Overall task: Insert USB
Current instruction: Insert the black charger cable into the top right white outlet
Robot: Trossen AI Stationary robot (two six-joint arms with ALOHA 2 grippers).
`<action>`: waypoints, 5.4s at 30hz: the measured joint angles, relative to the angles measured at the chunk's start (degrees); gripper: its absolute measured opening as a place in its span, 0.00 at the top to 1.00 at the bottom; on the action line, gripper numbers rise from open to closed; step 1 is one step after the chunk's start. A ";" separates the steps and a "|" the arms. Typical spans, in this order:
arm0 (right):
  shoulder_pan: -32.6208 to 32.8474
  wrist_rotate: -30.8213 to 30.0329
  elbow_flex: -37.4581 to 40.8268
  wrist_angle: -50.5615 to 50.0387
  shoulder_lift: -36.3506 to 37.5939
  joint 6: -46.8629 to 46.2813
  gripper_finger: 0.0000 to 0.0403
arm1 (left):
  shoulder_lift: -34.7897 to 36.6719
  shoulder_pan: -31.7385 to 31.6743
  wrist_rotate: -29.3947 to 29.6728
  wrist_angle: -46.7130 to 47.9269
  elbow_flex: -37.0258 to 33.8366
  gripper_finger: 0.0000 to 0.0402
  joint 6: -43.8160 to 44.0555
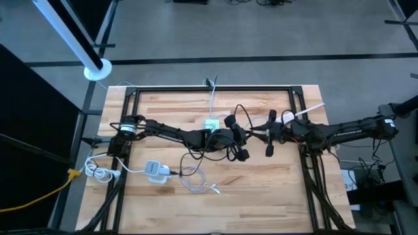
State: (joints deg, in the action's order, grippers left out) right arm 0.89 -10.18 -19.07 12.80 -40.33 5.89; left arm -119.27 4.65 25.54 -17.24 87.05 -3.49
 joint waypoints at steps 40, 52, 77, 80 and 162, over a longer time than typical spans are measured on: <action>0.00 11.30 -4.94 -7.06 -4.28 8.36 0.81 | 2.63 1.83 -0.78 5.87 -0.04 0.94 1.45; 0.04 8.99 -4.92 -5.94 -4.05 9.05 0.99 | 2.73 1.74 -0.48 8.14 0.00 0.91 3.28; 0.00 -38.80 6.75 -21.47 14.25 -13.94 1.00 | 11.41 16.62 23.37 48.79 0.15 0.49 26.77; 0.00 -42.42 8.59 -23.56 14.19 -18.51 1.00 | 11.39 17.63 23.45 48.84 0.13 0.53 28.05; 9.35 -54.40 9.52 -25.35 -17.49 -58.38 1.00 | 11.31 17.99 21.78 43.35 0.26 0.72 26.94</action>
State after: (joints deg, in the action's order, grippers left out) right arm 10.23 -64.58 -9.55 -12.55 -57.82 -52.49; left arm -107.95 22.64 47.32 26.12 87.31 23.45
